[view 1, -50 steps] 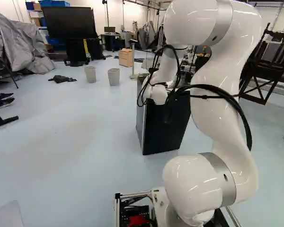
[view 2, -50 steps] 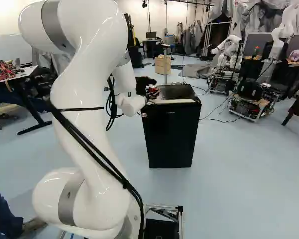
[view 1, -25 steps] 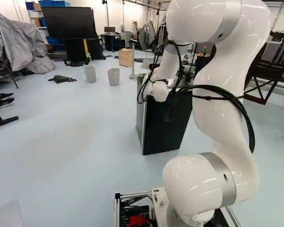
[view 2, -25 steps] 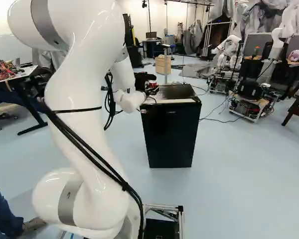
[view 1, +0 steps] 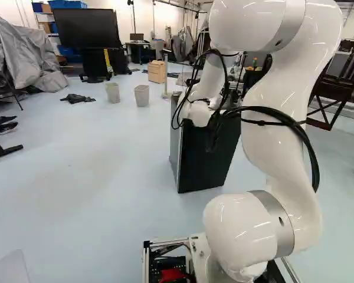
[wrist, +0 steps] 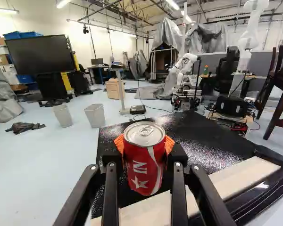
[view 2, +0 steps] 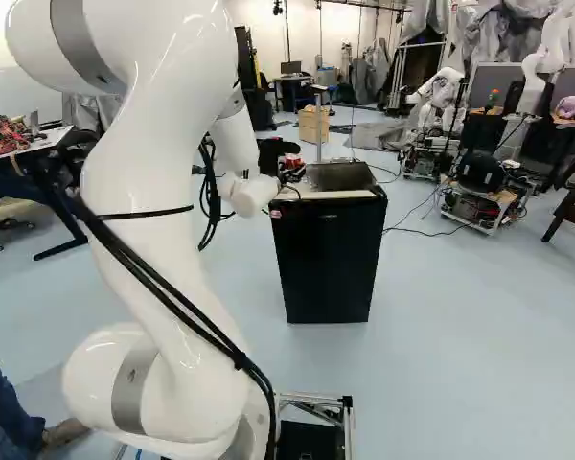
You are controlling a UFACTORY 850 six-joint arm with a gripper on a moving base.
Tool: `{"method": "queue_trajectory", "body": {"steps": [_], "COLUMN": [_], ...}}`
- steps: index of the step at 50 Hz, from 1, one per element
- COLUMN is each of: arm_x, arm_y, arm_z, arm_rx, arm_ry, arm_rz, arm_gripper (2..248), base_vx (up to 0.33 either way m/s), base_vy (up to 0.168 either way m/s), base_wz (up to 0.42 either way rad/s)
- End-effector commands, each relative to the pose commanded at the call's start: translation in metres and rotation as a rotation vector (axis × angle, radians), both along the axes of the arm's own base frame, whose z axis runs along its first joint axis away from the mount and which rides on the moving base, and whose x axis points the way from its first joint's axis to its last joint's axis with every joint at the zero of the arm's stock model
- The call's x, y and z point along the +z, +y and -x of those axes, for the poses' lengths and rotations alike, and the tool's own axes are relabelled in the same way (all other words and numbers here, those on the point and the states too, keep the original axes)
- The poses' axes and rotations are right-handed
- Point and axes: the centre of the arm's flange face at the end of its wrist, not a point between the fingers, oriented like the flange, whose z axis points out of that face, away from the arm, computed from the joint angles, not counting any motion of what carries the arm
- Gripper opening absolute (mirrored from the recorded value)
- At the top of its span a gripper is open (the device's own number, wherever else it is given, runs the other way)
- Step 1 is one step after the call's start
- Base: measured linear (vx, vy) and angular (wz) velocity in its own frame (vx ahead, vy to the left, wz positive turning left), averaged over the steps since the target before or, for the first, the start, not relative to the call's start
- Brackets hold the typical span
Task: Grab a drink from the fridge
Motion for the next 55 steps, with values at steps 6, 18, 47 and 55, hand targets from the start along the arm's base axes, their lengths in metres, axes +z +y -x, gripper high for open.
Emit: {"method": "queue_trajectory", "body": {"steps": [6,18,47,55], "arm_x": [0.002,0.006,0.014,0.014], "arm_y": [0.001,0.002,0.007,0.009], "arm_z": [0.006,0.023,0.091,0.117], "arm_rx": [0.006,0.023,0.085,0.107], "arm_ry": [0.006,0.024,0.092,0.117], "arm_rz": [0.0,0.0,0.003,0.004], "arm_gripper": [100,100,100,100], "base_vx": [0.0,0.0,0.0,0.0], "base_vy": [0.0,0.0,0.0,0.0], "base_wz": [0.0,0.0,0.0,0.0]}}
